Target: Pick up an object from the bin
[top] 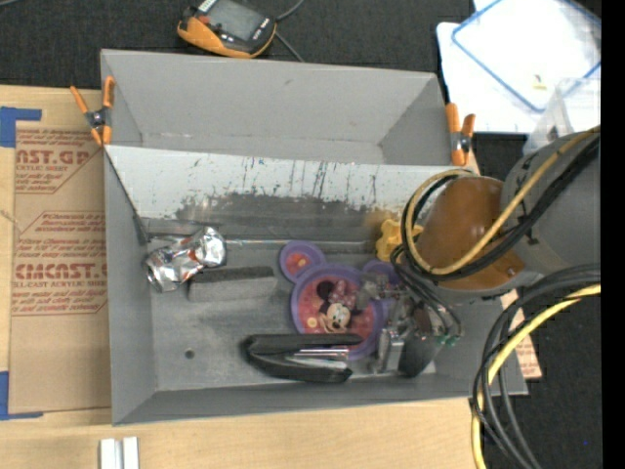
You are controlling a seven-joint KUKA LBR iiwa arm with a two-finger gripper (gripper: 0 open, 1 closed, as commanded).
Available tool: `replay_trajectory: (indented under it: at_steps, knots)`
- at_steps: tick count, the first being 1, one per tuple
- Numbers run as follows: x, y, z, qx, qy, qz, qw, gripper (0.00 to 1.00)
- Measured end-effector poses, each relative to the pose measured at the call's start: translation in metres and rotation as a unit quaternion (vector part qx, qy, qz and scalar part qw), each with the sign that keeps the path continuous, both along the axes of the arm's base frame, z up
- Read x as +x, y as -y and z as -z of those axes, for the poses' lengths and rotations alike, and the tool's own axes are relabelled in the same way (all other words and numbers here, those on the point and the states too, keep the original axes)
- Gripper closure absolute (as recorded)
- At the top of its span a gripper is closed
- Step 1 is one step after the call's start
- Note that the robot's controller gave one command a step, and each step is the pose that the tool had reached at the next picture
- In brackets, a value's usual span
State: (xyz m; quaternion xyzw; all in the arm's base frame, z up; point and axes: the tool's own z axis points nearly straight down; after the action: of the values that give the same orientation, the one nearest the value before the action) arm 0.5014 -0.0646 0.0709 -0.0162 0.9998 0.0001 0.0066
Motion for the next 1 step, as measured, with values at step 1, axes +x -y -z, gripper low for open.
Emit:
replay_trajectory:
  at_steps: [1]
  knots:
    - [-0.0095,-0.0067,-0.054,0.002,0.003,0.073,0.9973,0.0]
